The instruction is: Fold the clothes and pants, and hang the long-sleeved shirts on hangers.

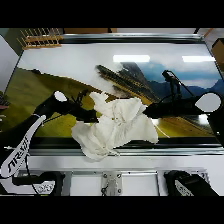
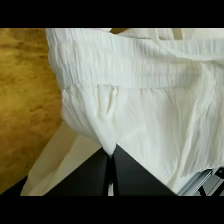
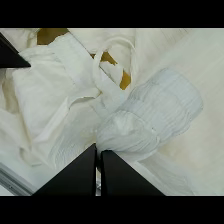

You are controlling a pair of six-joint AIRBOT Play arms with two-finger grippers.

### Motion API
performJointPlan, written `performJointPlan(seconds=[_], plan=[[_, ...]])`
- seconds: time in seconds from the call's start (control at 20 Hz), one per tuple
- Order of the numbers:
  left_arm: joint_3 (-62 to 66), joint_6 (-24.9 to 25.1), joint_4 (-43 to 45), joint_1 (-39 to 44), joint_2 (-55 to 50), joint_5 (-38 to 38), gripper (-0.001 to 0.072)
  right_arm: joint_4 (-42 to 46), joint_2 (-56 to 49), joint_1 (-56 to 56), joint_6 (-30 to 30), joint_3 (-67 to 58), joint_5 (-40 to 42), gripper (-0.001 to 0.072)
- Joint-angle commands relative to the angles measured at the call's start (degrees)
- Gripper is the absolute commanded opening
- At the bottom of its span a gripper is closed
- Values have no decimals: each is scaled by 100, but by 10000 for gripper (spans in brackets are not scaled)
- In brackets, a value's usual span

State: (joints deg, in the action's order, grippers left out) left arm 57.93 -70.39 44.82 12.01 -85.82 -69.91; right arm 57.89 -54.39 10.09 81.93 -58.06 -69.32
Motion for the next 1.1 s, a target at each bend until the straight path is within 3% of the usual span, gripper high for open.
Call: performJointPlan(seconds=[0.0,0.15,0.3,0.6,0.75,0.9,1.05], plan=[[79,-2,-133,144,61,-59,18,48,-2,-4,-7,-22,111,10],[1047,-254,-136,-55,743,-109,18,461,-4,-286,-7,-739,138,9],[2907,-675,-142,-289,1650,-33,18,446,-4,-684,-4,-2345,166,10],[5956,-719,72,549,2658,1296,19,190,-2,-743,-2,-5591,894,10],[6238,-699,581,1364,3032,2400,19,-275,111,-741,-4,-6293,1593,9],[5626,-632,925,2243,3526,3722,19,-761,378,-741,-7,-6286,2140,9],[5383,-627,1628,3032,3748,4439,19,-914,520,-739,-9,-6286,2461,9]])
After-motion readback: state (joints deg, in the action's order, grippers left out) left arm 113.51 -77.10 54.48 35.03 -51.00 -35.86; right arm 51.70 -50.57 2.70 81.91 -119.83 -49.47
